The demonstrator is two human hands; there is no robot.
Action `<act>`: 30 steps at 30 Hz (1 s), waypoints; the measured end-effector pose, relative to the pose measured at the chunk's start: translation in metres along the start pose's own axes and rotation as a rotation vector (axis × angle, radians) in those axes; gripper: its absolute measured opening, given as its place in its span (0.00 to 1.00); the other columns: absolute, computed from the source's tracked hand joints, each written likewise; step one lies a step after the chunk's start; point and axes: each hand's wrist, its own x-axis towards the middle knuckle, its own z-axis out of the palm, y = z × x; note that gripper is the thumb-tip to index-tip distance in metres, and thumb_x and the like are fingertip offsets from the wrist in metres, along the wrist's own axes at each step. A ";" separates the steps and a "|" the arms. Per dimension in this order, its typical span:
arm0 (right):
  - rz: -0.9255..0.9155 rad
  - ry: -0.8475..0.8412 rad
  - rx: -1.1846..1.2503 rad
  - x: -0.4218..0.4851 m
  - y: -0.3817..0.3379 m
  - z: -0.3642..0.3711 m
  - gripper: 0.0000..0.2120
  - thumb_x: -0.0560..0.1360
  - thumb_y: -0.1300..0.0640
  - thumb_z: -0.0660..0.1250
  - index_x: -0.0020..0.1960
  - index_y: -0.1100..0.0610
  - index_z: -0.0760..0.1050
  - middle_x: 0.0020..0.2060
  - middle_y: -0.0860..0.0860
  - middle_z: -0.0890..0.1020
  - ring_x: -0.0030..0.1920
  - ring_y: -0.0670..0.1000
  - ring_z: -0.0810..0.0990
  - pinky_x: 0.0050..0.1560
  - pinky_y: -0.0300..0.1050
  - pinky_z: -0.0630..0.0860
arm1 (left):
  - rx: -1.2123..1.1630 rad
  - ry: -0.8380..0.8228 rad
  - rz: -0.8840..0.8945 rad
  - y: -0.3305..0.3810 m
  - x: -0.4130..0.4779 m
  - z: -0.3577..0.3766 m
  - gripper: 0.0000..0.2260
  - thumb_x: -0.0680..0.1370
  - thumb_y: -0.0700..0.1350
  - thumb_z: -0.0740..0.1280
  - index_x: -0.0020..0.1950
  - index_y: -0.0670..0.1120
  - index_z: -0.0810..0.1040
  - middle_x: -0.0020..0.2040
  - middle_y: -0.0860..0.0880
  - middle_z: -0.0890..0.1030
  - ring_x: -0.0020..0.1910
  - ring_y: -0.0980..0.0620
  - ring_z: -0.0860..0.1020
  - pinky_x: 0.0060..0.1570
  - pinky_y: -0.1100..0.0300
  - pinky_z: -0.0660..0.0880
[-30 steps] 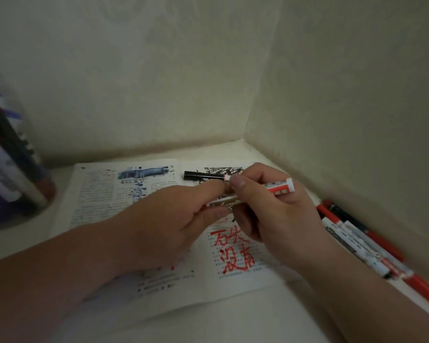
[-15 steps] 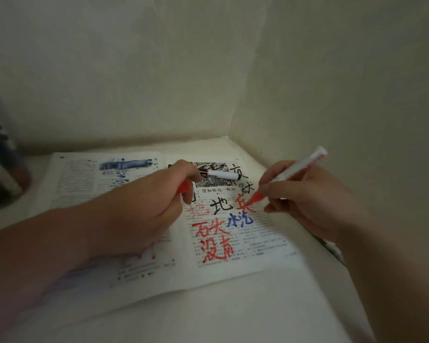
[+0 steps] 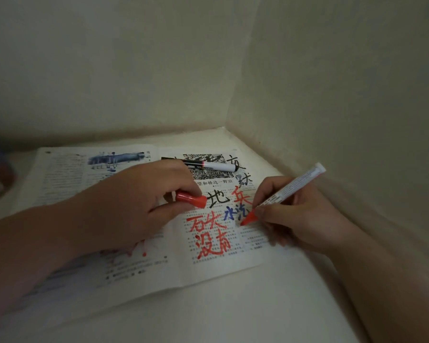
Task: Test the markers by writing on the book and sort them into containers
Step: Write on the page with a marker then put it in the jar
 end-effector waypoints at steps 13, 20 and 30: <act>0.051 0.021 -0.052 -0.001 -0.005 0.005 0.08 0.74 0.70 0.70 0.39 0.61 0.76 0.25 0.60 0.74 0.20 0.52 0.66 0.19 0.35 0.64 | 0.032 -0.005 -0.040 -0.003 -0.003 0.003 0.12 0.78 0.56 0.61 0.54 0.58 0.82 0.53 0.63 0.74 0.50 0.59 0.77 0.49 0.70 0.70; 0.014 -0.108 -0.146 -0.004 -0.006 0.003 0.04 0.68 0.64 0.73 0.37 0.60 0.79 0.28 0.60 0.78 0.22 0.47 0.68 0.23 0.35 0.64 | -0.003 0.009 -0.024 -0.003 -0.004 0.002 0.12 0.81 0.58 0.60 0.60 0.56 0.78 0.51 0.63 0.75 0.51 0.60 0.77 0.50 0.67 0.72; 0.006 -0.040 0.010 -0.001 0.003 -0.003 0.03 0.66 0.65 0.69 0.37 0.63 0.75 0.24 0.53 0.78 0.20 0.46 0.64 0.22 0.33 0.61 | 0.002 0.041 -0.026 0.002 -0.004 0.001 0.07 0.78 0.60 0.65 0.50 0.58 0.76 0.43 0.60 0.75 0.44 0.56 0.76 0.44 0.64 0.71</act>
